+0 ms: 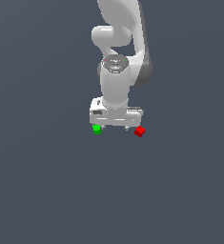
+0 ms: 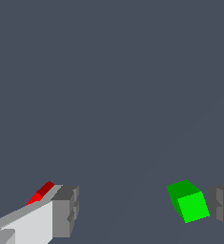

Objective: Stack the red cube on top of the green cube.

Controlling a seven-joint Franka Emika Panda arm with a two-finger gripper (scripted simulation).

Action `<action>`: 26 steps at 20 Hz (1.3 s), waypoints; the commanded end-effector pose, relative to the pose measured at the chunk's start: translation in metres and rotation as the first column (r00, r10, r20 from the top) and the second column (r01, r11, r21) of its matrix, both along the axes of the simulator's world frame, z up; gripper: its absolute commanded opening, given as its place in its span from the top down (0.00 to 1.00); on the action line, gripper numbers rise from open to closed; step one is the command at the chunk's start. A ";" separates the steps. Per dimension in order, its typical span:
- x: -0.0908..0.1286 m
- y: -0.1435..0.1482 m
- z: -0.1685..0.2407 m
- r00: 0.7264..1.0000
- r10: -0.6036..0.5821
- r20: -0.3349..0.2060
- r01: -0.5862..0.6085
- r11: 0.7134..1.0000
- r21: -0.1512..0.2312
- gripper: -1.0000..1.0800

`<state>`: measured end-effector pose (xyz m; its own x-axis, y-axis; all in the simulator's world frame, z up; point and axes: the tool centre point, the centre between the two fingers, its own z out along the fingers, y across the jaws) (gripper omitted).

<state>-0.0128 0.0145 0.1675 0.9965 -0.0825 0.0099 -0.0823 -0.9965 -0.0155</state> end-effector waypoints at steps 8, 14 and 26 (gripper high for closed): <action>-0.028 0.026 -0.021 0.989 -0.150 -0.003 0.150 0.989 -0.002 0.04; -0.045 0.048 -0.037 0.966 -0.259 -0.005 0.258 0.966 -0.005 0.04; -0.071 0.096 -0.068 0.889 -0.458 -0.008 0.457 0.889 -0.010 0.04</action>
<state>-0.0807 0.1041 0.1036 0.8629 -0.5054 0.0024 -0.5054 -0.8629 -0.0058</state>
